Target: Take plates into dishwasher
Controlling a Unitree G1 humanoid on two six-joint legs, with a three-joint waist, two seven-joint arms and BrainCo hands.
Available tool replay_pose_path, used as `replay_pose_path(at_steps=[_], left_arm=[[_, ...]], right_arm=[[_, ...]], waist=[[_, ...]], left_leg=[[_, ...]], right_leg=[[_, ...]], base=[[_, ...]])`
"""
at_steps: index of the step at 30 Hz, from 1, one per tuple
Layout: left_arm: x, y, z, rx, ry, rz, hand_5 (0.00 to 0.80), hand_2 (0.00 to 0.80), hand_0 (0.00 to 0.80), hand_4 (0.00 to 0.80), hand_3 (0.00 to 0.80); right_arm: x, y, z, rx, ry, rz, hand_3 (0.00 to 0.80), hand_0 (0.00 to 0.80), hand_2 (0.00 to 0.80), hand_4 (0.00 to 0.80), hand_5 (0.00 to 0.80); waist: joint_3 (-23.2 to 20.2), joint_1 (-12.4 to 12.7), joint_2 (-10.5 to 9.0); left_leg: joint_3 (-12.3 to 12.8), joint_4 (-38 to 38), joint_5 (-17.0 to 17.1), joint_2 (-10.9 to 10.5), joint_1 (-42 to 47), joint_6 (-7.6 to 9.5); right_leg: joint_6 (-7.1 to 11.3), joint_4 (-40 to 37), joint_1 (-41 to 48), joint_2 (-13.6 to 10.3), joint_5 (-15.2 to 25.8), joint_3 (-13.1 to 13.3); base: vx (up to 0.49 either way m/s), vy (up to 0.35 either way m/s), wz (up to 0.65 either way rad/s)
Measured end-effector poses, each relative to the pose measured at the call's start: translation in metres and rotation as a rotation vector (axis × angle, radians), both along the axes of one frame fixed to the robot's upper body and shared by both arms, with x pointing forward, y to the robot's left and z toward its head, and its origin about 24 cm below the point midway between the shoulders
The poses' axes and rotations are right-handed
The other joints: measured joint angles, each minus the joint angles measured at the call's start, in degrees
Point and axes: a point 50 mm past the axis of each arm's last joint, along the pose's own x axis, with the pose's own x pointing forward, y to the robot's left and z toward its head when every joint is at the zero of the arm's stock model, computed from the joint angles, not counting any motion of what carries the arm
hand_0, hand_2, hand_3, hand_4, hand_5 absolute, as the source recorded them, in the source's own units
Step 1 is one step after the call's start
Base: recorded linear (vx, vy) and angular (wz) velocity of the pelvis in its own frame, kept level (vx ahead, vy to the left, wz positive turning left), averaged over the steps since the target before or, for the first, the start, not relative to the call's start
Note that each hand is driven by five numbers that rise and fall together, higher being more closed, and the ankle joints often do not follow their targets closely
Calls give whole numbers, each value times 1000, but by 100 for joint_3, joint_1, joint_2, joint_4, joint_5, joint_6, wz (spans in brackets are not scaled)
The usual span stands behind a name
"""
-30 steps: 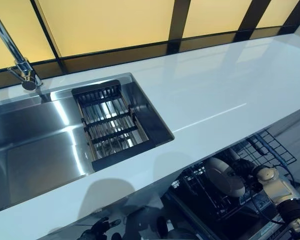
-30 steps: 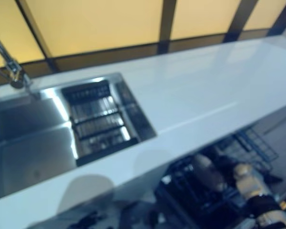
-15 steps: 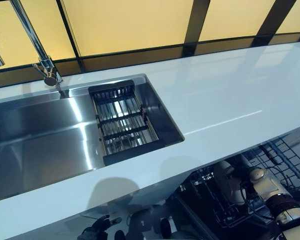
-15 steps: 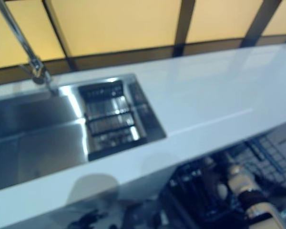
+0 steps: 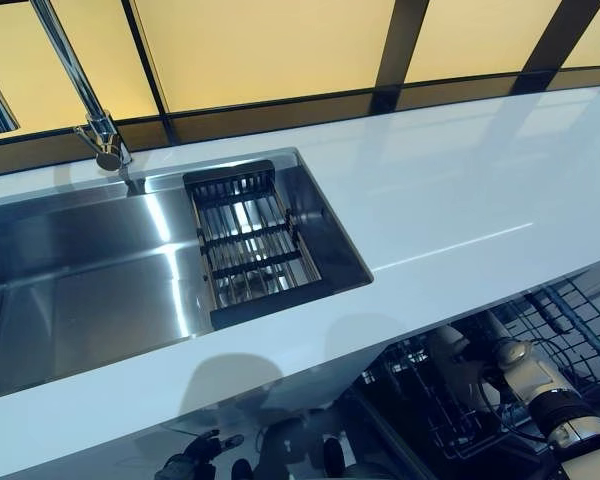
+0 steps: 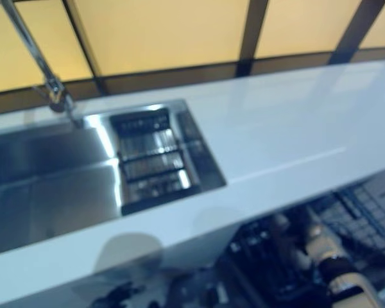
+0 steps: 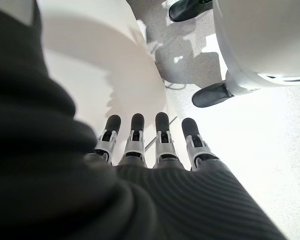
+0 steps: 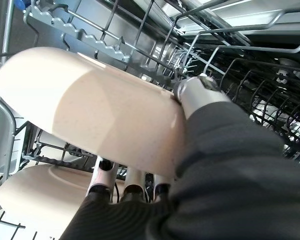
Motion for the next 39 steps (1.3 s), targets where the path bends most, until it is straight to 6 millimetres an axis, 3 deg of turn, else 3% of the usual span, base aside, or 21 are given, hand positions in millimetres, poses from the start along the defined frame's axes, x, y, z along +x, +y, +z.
replay_pose_path(at_steps=[2, 3, 4, 5, 16, 27, 35, 39], left_arm=[[0, 0, 0, 0, 0, 0, 0, 0, 0, 0, 0], [0, 0, 0, 0, 0, 0, 0, 0, 0, 0, 0], [0, 0, 0, 0, 0, 0, 0, 0, 0, 0, 0], [0, 0, 0, 0, 0, 0, 0, 0, 0, 0, 0], [-1, 1, 0, 3, 3, 3, 0, 0, 0, 0, 0], [-5, 3, -1, 12, 9, 28, 0, 0, 0, 0, 0], [-8, 7, -1, 20, 10, 59, 0, 0, 0, 0, 0], [-13, 12, -2, 28, 27, 85, 0, 0, 0, 0, 0]], right_arm=[[0, 0, 0, 3, 4, 1, 800, 800, 800, 800, 800], [0, 0, 0, 3, 3, 1, 762, 762, 762, 762, 762], [0, 0, 0, 3, 3, 1, 424, 424, 424, 424, 424], [0, 0, 0, 4, 2, 0, 0, 0, 0, 0, 0], [4, 10, 11, 35, -51, 46, 0, 0, 0, 0, 0], [-5, 6, 20, 74, -75, 36, 0, 0, 0, 0, 0], [-23, -27, 41, 48, -109, -27, 0, 0, 0, 0, 0], [-28, -34, 46, 70, -132, -53, 0, 0, 0, 0, 0]], waist=[[-3, -3, -4], [-4, -5, -7], [-7, -7, -12], [-11, -9, -18], [-60, -155, -142], [-79, -332, -242], [-59, -404, -305], [-50, -504, -357]], left_leg=[[0, 0, 0, 0, 1, 0], [0, 0, 0, 0, 1, 0], [0, 0, 1, 0, 1, -2], [0, 0, 1, 0, 1, -2], [18, -18, -1, 1, 4, 1], [80, -23, -5, 2, 18, 0], [188, -23, -8, 9, 27, -5], [228, -23, -8, 9, 33, -5]], right_leg=[[0, 1, 1, 0, 0, 0], [0, 2, 1, 1, 1, 1], [-1, 2, 1, 1, 1, 1], [-1, 3, 1, 1, 1, 1], [15, 1, -4, 3, -10, 43], [23, 0, -25, 9, -13, 109], [34, 1, -64, 20, -2, 206], [41, 1, -78, 24, 4, 248]], base=[[0, 0, 0], [0, 0, 0], [0, 0, 0], [0, 0, 0], [0, 0, 0], [4, 1, -1], [13, -5, -6], [14, -3, -6]])
